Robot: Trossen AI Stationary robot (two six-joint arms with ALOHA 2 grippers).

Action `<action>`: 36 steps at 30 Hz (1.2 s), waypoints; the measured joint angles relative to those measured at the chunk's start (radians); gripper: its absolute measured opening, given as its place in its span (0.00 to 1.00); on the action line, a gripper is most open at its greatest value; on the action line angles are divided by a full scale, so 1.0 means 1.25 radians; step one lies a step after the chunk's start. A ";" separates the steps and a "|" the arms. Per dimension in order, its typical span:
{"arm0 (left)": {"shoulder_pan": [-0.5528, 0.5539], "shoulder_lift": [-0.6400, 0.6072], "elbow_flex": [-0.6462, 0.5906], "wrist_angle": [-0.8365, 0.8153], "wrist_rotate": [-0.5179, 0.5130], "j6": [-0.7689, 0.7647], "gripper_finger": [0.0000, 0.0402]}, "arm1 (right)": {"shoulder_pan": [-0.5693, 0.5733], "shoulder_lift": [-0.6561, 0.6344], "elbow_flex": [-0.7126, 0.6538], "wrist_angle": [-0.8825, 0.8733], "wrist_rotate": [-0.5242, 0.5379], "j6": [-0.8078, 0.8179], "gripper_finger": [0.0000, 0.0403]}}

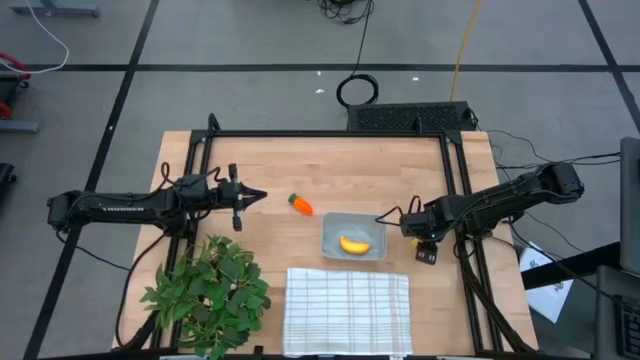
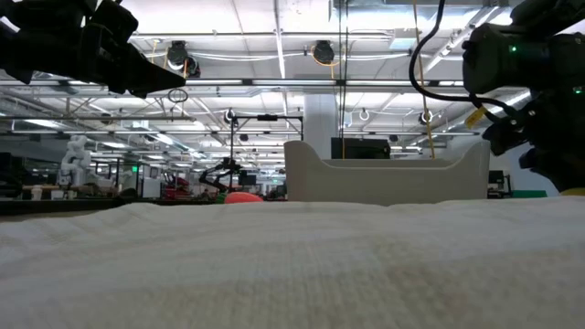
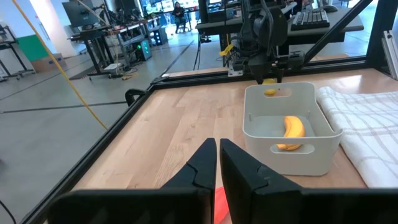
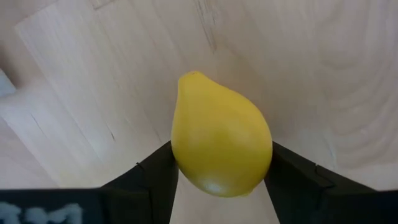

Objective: Pick and placing Produce into tupperware
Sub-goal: Put the yellow lemon into the gray bin

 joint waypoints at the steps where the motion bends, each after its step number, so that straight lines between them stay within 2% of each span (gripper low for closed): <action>1: 0.000 0.000 0.000 0.000 0.000 0.000 0.06 | 0.000 0.000 0.000 0.002 0.000 0.000 0.49; 14: 0.000 0.000 0.000 0.000 0.000 -0.004 0.06 | -0.006 -0.014 0.012 -0.013 0.002 -0.008 0.49; 25: 0.000 0.000 0.000 0.001 0.000 -0.004 0.06 | -0.050 -0.090 0.107 -0.064 -0.001 -0.061 0.49; 36: 0.000 0.000 0.000 0.001 0.000 -0.003 0.06 | -0.076 -0.091 0.251 -0.223 -0.001 -0.081 0.49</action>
